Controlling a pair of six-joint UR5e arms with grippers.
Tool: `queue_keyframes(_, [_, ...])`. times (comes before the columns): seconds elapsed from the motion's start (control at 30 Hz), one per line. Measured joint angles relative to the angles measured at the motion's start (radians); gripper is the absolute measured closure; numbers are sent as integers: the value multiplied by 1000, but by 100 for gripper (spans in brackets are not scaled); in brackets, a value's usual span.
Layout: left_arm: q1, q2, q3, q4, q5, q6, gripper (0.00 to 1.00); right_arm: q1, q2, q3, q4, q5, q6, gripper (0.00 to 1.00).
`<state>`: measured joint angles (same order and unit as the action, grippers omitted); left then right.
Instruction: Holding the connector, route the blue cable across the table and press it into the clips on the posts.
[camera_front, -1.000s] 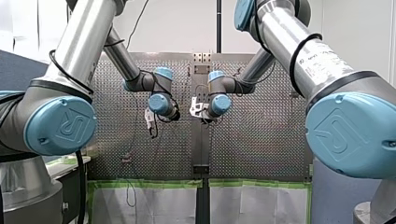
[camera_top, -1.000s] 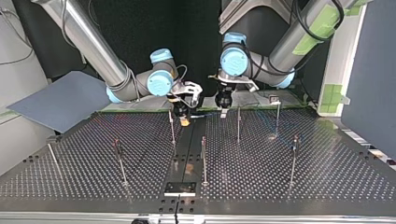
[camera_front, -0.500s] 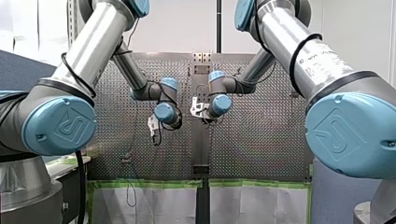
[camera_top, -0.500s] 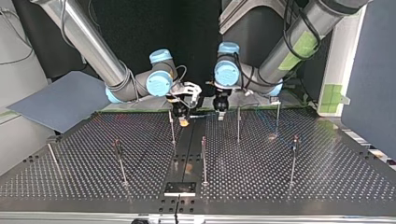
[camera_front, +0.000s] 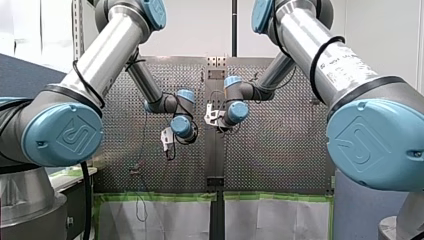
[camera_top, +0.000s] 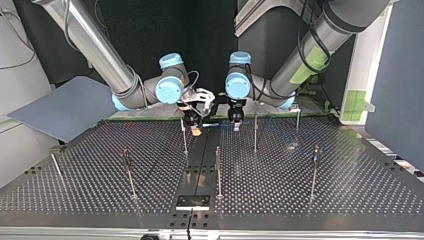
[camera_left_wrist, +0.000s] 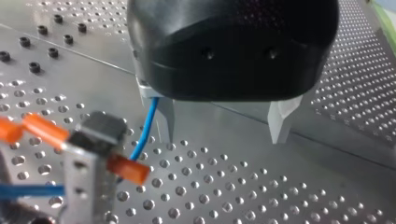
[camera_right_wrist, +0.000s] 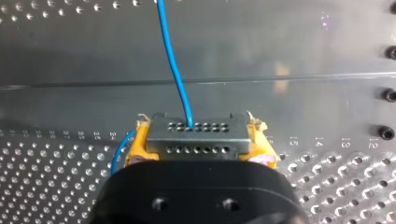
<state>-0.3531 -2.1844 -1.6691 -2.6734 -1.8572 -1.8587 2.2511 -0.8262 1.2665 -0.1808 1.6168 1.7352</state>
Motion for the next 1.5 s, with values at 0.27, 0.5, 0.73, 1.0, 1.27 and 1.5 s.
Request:
queue_keyframes(0.27, [-8,0,0,-5,-23,17,86,-4,0,0,0,-4,-1,100])
queue_keyframes(0.5, [-9,1,2,4,-18,16,98,-5,-1,0,3,-5,-1,100])
queue_keyframes(0.73, [-11,32,4,-17,-8,2,98,-3,-25,0,13,-6,0,100])
queue_keyframes(1.0, [-20,92,1,-75,-8,2,98,-6,-92,0,46,-6,0,100])
queue_keyframes(1.27, [-26,168,1,-126,-7,2,98,-13,-153,8,104,-1,4,100])
queue_keyframes(1.5, [-37,226,1,-150,-7,7,98,-20,-212,26,142,0,5,100])
